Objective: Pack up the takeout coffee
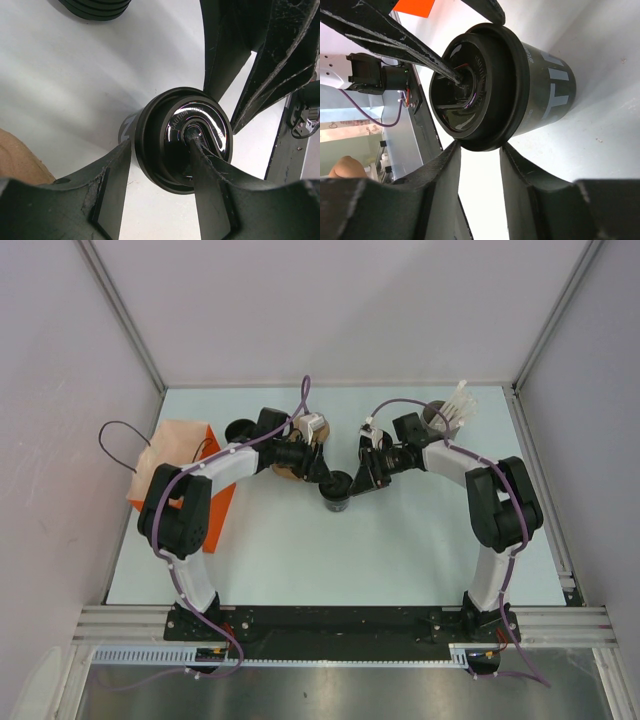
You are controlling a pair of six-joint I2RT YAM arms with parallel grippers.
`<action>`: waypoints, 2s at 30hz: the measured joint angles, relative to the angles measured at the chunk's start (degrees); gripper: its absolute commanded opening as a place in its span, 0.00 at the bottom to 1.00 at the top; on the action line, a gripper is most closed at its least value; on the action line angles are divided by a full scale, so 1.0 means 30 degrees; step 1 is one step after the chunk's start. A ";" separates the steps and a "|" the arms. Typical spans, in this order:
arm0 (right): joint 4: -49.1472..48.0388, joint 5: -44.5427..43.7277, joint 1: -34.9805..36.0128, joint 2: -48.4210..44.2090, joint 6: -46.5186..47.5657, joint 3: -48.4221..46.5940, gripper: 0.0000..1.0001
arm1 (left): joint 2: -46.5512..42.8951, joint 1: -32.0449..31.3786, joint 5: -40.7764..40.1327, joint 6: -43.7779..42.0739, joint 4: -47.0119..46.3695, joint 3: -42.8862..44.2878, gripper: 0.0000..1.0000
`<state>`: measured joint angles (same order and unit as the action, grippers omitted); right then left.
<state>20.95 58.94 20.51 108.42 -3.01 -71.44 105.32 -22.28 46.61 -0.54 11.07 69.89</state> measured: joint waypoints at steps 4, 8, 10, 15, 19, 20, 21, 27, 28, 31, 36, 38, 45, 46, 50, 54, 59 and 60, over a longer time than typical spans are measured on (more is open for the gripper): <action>0.0066 0.0015 0.0000 0.0022 -0.0015 0.0015 0.35 | -0.0029 0.0000 0.0000 -0.0007 -0.0022 -0.0051 0.55; 0.0219 0.0022 -0.0015 0.0109 -0.0036 0.0007 0.33 | -0.0131 0.0000 -0.0036 -0.0080 -0.0102 -0.0211 0.55; 0.0284 0.0007 -0.0015 0.0131 -0.0036 0.0007 0.33 | -0.0175 0.0000 -0.0044 -0.0168 -0.0182 -0.0277 0.54; 0.0503 -0.0255 0.0022 0.0146 -0.0138 -0.0095 0.31 | -0.0357 -0.0022 -0.0138 -0.0342 -0.0466 -0.0532 0.54; 0.0568 -0.0342 0.0022 0.0211 -0.0408 -0.0168 0.27 | -0.0495 -0.0029 -0.0313 -0.0401 -0.0590 -0.0678 0.54; 0.0597 -0.0342 0.0022 0.0240 -0.0495 -0.0197 0.27 | -0.0532 -0.0036 -0.0350 -0.0437 -0.0590 -0.0707 0.54; 0.0619 -0.0350 0.0022 0.0255 -0.0568 -0.0226 0.27 | -0.0561 -0.0036 -0.0364 -0.0474 -0.0612 -0.0743 0.54; 0.0670 -0.0648 0.0095 0.0284 -0.1013 -0.0321 0.24 | -0.0627 -0.0036 -0.0495 -0.0517 -0.0583 -0.0794 0.54; 0.0685 -0.0721 0.0109 0.0291 -0.1071 -0.0350 0.24 | -0.0634 -0.0036 -0.0503 -0.0525 -0.0583 -0.0794 0.54; 0.0721 -0.0794 0.0117 0.0423 -0.1231 -0.0481 0.23 | -0.0663 -0.0036 -0.0627 -0.0554 -0.0576 -0.0801 0.54; 0.0896 -0.0998 0.0160 0.0583 -0.1501 -0.0685 0.20 | -0.0750 -0.0036 -0.0867 -0.0699 -0.0503 -0.0801 0.54; 0.1005 -0.1115 0.0182 0.0641 -0.1603 -0.0780 0.20 | -0.0758 -0.0036 -0.0918 -0.0699 -0.0503 -0.0801 0.54; 0.1421 -0.1792 0.0379 0.0656 -0.1851 -0.0991 0.15 | -0.0765 -0.0029 -0.0954 -0.0707 -0.0495 -0.0823 0.54; 0.1435 -0.1931 0.0408 0.0641 -0.1916 -0.0991 0.14 | -0.0765 -0.0029 -0.0962 -0.0707 -0.0495 -0.0831 0.54; 0.1508 -0.2601 0.0597 0.0605 -0.2142 -0.1071 0.13 | -0.0889 -0.0029 -0.1129 -0.0823 -0.0525 -0.0925 0.54; 0.1486 -0.2980 0.0714 0.0605 -0.2295 -0.1209 0.10 | -0.1049 -0.0029 -0.1443 -0.0867 -0.0590 -0.1042 0.54; 0.1195 -0.4233 0.0991 0.0619 -0.2419 -0.1326 0.06 | -0.1093 -0.0015 -0.1625 -0.0903 -0.0699 -0.1166 0.54; 0.1239 -0.4240 0.1049 0.0699 -0.2441 -0.1326 0.05 | -0.1115 -0.0015 -0.1647 -0.0940 -0.0670 -0.1188 0.54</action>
<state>24.67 46.22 23.66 110.52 -10.33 -75.42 101.97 -22.33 41.67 -3.36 9.06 66.32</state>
